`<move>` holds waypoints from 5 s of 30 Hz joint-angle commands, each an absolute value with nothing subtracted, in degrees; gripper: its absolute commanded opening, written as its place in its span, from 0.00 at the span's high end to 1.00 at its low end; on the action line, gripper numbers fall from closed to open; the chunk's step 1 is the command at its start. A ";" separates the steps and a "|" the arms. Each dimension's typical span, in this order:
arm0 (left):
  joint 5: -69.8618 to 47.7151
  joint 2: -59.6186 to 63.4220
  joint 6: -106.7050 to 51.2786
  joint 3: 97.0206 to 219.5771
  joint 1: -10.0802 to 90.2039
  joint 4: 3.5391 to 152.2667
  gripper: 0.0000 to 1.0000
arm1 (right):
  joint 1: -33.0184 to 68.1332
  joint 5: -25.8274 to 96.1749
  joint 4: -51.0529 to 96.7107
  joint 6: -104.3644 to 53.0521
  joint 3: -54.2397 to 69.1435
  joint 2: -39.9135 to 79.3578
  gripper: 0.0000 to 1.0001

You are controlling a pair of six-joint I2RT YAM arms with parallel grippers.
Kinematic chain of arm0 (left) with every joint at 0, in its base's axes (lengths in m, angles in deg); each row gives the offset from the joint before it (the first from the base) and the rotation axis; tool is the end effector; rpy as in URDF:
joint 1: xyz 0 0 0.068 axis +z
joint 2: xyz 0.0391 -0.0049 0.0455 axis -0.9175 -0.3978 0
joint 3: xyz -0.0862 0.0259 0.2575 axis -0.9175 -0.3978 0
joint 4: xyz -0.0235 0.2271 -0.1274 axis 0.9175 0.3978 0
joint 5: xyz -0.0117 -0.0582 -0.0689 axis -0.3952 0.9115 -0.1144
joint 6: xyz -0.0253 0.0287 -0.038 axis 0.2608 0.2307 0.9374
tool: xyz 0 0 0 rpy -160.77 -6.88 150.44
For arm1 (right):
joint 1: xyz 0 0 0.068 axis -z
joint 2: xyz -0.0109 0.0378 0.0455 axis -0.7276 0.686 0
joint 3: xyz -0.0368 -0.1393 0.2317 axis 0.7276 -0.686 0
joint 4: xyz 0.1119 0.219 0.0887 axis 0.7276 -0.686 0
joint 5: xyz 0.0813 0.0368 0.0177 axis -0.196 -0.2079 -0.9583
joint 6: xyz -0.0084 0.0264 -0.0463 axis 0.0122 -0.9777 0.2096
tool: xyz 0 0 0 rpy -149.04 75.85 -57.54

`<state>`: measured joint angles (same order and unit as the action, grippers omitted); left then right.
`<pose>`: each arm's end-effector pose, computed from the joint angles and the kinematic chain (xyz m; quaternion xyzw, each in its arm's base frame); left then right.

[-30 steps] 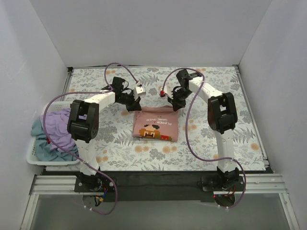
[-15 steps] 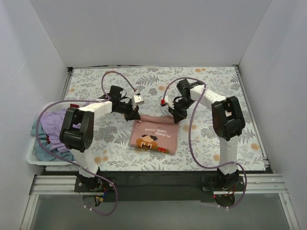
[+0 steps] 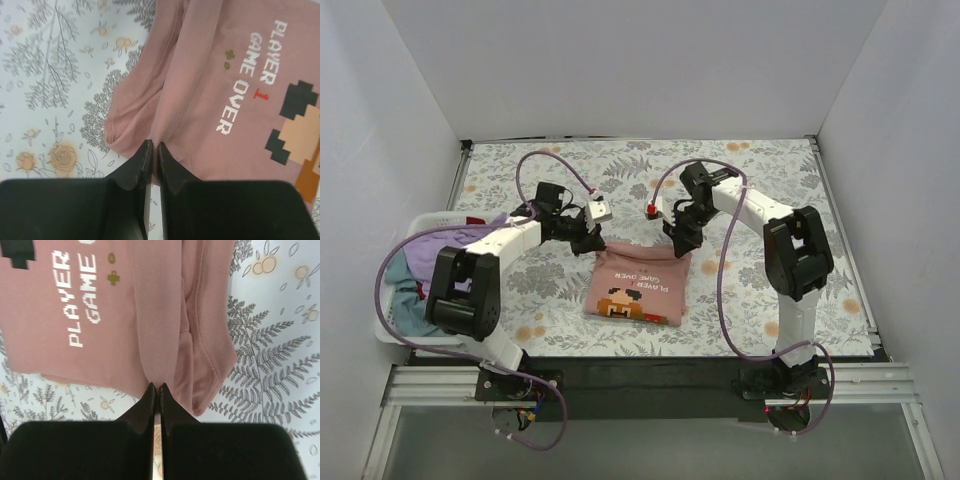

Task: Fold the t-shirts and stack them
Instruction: Fold the tshirt, then neatly place the folded tshirt to the corner

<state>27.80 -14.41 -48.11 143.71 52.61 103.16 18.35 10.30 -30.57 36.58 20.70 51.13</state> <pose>0.3018 -0.1018 0.2069 0.2840 0.8400 -0.3948 0.2406 0.3358 0.2028 0.2127 -0.6596 0.6904 0.2463 0.1659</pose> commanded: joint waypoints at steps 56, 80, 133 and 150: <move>30.94 -45.30 -51.69 170.32 41.42 102.95 0.84 | 29.10 -6.77 -26.06 7.62 40.10 66.36 0.59; 40.35 -28.05 8.68 151.25 52.06 90.21 0.52 | 27.61 -8.79 -11.64 -12.42 13.90 57.72 0.64; 32.09 -28.01 30.16 136.05 55.84 82.28 0.50 | 29.72 -11.49 -1.10 -23.86 -4.81 50.12 0.40; -15.27 -23.31 7.03 160.74 28.33 108.39 0.18 | 38.15 8.36 -9.53 -15.33 2.13 26.10 0.02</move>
<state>-5.34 -18.39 9.57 158.71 28.91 101.63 36.88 4.25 -5.63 -17.56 2.01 27.94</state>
